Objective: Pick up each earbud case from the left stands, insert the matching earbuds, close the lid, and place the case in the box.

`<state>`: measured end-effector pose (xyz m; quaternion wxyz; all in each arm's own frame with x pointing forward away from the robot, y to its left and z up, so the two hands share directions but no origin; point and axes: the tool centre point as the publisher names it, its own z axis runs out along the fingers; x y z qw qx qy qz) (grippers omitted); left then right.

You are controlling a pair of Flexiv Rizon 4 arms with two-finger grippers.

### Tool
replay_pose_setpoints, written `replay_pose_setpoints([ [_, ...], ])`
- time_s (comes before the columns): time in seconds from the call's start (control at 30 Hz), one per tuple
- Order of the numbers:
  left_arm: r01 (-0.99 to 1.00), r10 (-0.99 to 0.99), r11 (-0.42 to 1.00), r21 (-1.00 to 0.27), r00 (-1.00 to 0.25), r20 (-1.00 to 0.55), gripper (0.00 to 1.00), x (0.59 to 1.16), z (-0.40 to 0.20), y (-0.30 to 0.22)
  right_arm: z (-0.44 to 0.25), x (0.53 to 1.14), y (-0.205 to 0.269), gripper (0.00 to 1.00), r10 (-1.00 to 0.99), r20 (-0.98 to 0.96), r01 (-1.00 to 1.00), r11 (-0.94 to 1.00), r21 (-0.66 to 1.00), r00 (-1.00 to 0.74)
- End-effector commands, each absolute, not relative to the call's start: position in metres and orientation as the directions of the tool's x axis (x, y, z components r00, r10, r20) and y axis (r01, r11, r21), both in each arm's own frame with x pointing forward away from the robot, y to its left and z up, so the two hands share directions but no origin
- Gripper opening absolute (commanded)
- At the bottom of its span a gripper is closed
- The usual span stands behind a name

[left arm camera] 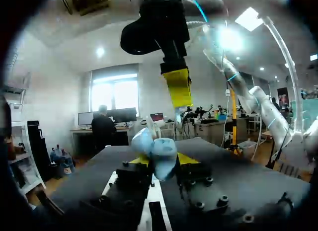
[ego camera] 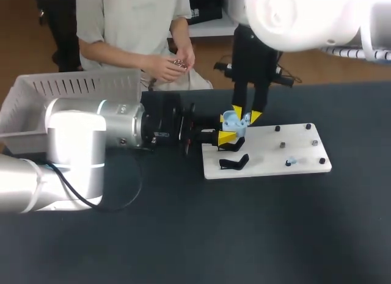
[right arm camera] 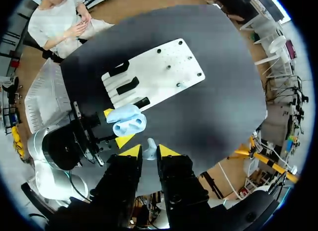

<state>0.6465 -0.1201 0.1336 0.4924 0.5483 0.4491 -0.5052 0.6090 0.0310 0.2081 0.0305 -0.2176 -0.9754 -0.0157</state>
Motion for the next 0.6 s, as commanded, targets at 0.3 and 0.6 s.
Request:
replay_pose_setpoints([
  [0.3,0.99,-0.004,-0.112,0.086,0.086,-0.996,0.0,0.648,0.133,-0.121,0.204,0.615,0.043,0.0,0.496,0.071,0.494,0.868,-0.047,-0.865],
  [0.6,0.99,-0.004,-0.112,0.086,0.086,-0.996,0.0,0.648,0.133,-0.121,0.202,0.626,0.046,0.0,0.548,0.038,0.546,0.836,-0.052,-0.836],
])
